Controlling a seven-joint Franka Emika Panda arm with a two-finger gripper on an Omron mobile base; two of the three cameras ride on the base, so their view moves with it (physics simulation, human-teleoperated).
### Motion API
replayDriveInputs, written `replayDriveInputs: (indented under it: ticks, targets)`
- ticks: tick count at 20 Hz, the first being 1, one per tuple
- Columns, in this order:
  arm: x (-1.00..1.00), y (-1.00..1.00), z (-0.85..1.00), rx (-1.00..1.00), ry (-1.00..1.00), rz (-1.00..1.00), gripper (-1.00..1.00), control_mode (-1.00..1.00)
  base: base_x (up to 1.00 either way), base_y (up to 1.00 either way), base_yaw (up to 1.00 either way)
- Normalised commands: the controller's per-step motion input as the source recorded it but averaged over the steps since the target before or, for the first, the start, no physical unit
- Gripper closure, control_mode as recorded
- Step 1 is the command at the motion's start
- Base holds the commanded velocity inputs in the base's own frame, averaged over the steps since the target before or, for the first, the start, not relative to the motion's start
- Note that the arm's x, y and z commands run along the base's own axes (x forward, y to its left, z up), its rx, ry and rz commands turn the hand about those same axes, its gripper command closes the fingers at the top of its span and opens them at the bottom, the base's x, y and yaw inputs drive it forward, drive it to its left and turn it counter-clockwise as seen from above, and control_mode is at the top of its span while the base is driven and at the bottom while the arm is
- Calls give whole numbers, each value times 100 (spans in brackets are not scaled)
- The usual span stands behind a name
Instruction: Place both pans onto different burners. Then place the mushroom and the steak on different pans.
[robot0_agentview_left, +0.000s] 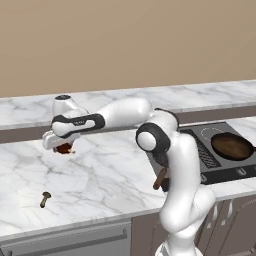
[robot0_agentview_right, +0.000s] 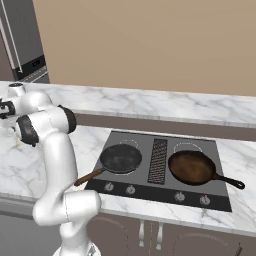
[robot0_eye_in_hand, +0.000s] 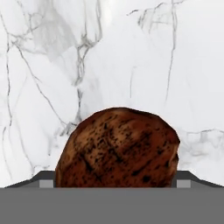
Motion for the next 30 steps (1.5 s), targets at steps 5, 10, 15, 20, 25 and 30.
replayDriveInputs:
  ticks: [5, 10, 15, 20, 25, 30]
  targets:
    - [-46, -85, 27, 0, 0, -17, 100, -100, 0, 0, 0]
    - [-45, -96, 15, 0, 0, -20, 100, -100, 0, 0, 0]
    - [-27, -93, 20, 0, 1, -19, 100, -100, 0, 0, 0]
    - [-11, -90, 27, 0, 4, -16, 100, -100, 0, 0, 0]
    - [-2, -81, 28, 0, 5, -9, 100, -100, 0, 0, 0]
    - [0, -81, 20, 0, 2, -1, 100, -100, 0, 0, 0]
